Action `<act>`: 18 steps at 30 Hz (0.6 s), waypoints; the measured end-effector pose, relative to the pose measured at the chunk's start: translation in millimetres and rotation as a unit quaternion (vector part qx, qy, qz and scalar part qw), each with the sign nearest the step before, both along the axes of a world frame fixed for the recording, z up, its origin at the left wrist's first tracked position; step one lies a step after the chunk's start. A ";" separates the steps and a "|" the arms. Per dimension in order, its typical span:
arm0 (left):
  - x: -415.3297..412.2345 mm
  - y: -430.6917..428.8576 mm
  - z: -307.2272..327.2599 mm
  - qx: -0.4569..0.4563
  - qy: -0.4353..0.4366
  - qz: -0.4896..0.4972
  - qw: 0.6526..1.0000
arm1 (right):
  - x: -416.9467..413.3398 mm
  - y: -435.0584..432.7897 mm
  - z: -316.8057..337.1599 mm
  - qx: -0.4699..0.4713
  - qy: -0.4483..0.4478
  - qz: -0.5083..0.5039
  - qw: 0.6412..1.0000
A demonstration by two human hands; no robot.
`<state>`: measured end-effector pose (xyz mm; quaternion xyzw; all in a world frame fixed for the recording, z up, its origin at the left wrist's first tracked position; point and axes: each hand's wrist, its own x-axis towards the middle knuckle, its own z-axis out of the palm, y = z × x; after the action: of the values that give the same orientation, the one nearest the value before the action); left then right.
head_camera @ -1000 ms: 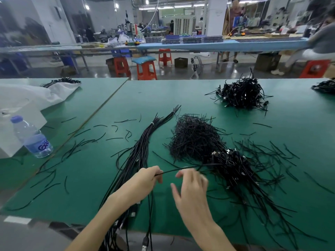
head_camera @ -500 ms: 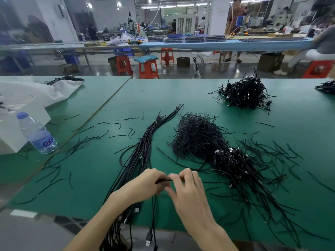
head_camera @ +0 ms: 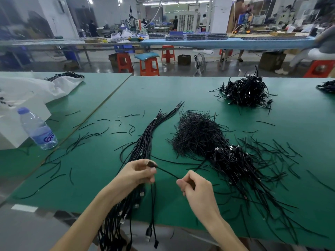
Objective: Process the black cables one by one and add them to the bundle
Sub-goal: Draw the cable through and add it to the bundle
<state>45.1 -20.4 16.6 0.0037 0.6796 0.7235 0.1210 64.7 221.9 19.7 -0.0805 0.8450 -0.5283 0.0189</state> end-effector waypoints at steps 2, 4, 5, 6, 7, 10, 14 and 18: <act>-0.3 4.8 -2.4 0.124 -0.032 0.021 0.992 | 0.7 0.3 -1.1 -0.010 -0.015 0.005 1.000; -0.6 14.3 -3.0 0.161 -0.036 0.024 0.986 | 2.2 -1.4 -3.9 -0.027 -0.031 0.018 0.999; -0.6 19.9 -2.3 0.168 -0.034 0.025 0.985 | 2.8 -2.5 -5.8 -0.029 -0.034 0.023 0.999; -0.5 25.6 -1.5 0.179 -0.035 0.026 0.983 | 3.2 -3.7 -7.7 -0.027 -0.035 0.027 0.999; -0.1 31.0 0.0 0.199 -0.039 0.026 0.979 | 3.5 -4.6 -9.2 -0.025 -0.035 0.030 0.999; 1.5 44.5 6.3 0.266 -0.041 0.022 0.963 | 3.4 -5.9 -11.5 -0.050 -0.043 0.045 0.997; 6.3 51.1 18.9 0.325 -0.041 -0.057 0.943 | -0.3 -1.0 -12.5 -0.074 -0.067 0.100 0.990; 14.3 47.4 31.1 0.078 0.033 -0.184 0.979 | -16.7 18.5 -5.7 0.059 -0.086 0.183 0.978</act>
<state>59.3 27.0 47.7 0.1616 0.6122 0.7393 0.2293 48.0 240.4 14.0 -0.1864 0.8408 -0.4703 0.1926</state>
